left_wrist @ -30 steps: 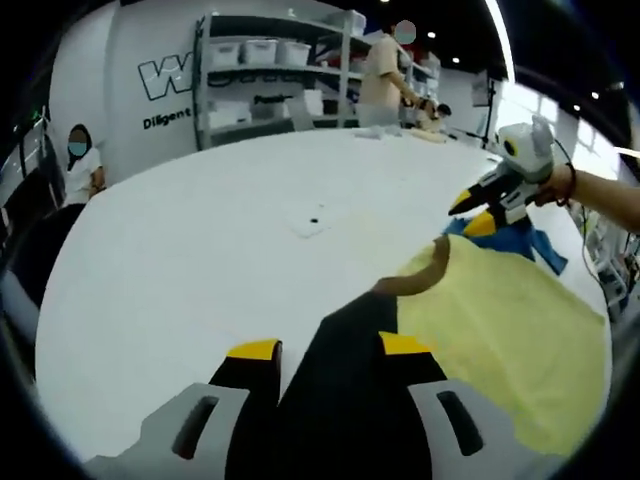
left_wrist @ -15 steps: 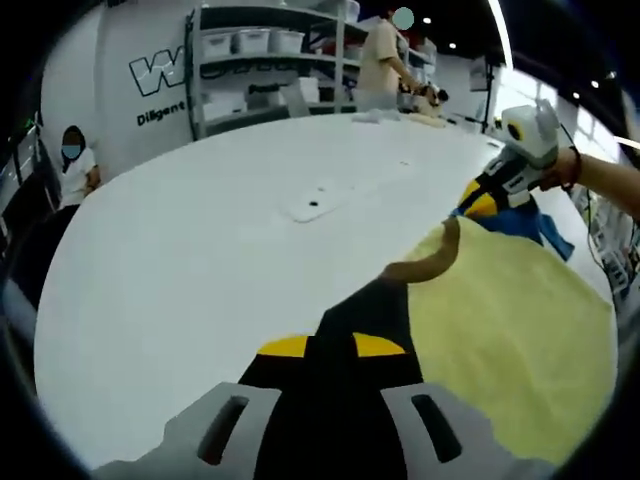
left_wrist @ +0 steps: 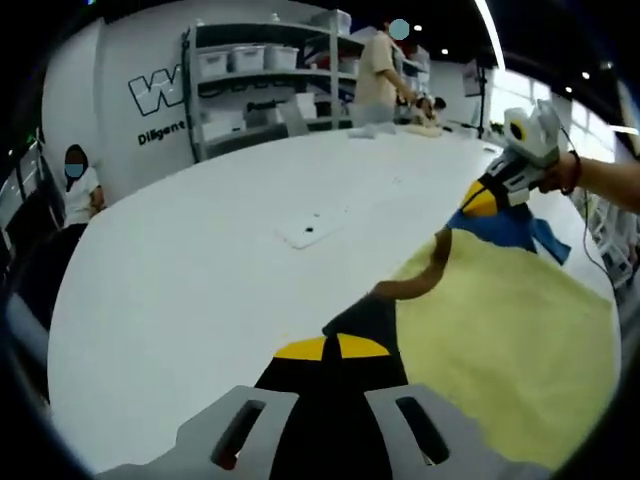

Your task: Fold the garment on the visible template until the final outline fits inside the template.

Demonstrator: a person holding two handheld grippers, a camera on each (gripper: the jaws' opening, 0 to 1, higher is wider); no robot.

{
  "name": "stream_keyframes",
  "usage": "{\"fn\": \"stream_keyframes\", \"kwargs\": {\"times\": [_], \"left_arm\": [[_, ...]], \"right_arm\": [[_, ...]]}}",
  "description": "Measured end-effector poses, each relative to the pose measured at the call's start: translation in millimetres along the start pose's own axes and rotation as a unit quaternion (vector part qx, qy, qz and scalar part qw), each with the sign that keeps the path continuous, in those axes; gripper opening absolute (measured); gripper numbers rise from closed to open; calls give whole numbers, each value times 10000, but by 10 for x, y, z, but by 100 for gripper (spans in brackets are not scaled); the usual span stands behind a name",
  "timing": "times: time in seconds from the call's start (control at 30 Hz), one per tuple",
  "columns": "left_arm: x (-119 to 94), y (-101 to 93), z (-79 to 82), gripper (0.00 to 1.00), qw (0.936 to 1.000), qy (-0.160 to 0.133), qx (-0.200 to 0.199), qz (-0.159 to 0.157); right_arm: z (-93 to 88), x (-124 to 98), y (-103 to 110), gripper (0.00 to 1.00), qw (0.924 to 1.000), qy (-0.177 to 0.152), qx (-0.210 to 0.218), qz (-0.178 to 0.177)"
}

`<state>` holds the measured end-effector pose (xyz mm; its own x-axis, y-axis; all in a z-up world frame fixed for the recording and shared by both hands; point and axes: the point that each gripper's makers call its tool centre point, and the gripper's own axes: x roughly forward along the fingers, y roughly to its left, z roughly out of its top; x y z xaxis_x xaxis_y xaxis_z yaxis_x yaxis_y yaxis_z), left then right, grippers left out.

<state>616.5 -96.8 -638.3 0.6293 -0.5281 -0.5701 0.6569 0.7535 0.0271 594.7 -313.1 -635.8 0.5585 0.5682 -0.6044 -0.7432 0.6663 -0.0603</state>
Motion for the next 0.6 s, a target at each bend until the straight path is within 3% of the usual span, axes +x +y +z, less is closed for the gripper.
{"fn": "stream_keyframes", "kwargs": {"times": [0.27,0.43,0.6], "left_arm": [[-314,-145,130,2,9993,-315,136,-178],[-474,-269,82,2,9984,-377,292,-294],[-601,-465,-70,2,9968,-304,449,-584]], "right_arm": [[55,-221,183,0,9995,-77,-300,82],[34,-342,321,0,9985,-91,-527,147],[-94,-417,449,0,9974,36,-676,241]]}}
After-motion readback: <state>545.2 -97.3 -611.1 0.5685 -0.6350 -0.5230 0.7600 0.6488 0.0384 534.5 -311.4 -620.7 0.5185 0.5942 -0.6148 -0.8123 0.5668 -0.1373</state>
